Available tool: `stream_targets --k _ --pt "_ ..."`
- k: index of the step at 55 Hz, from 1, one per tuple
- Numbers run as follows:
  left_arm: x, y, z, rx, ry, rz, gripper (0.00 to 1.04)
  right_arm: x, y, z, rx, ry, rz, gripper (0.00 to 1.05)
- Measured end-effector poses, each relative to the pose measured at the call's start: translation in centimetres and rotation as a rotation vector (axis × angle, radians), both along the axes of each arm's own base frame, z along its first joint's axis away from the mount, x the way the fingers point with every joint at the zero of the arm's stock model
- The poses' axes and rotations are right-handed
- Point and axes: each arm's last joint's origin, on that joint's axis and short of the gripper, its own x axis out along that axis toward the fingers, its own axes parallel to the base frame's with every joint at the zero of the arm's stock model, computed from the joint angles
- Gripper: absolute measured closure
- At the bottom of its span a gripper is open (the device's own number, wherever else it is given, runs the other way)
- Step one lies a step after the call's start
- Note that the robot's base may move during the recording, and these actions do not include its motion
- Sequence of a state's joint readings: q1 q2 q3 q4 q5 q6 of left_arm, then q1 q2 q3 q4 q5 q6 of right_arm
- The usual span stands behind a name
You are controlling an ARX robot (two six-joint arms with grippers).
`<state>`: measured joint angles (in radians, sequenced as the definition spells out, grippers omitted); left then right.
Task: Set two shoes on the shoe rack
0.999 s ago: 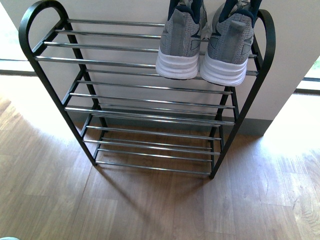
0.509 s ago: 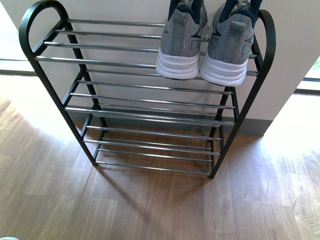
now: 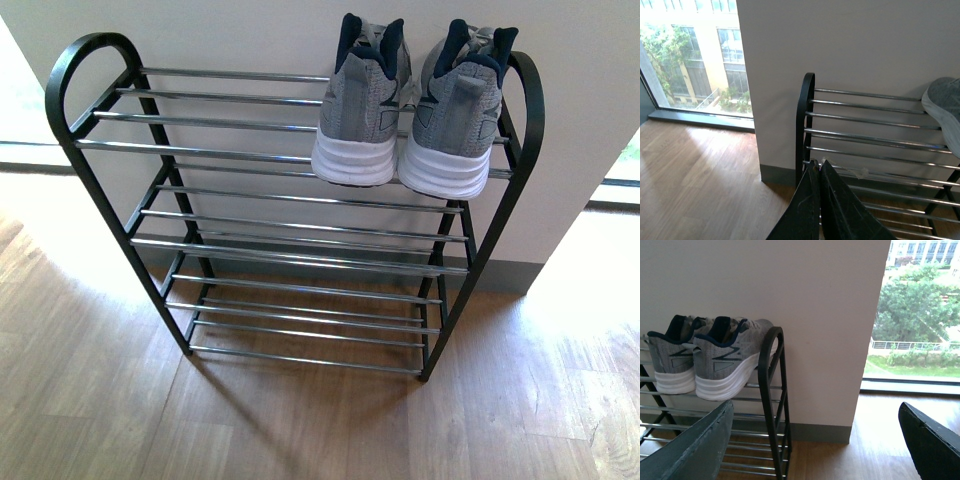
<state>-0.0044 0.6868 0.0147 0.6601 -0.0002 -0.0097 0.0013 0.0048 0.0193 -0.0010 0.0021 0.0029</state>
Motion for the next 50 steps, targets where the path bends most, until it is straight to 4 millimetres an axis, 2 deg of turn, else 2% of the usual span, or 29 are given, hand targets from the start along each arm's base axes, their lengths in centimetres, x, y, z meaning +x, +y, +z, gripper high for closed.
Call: stream_targets --k 50 --pt "-3.0 0.0 0.7 0.000 -0.029 0.000 1.04 0.0 0.0 0.0 0.000 0.000 0.000 0.09"
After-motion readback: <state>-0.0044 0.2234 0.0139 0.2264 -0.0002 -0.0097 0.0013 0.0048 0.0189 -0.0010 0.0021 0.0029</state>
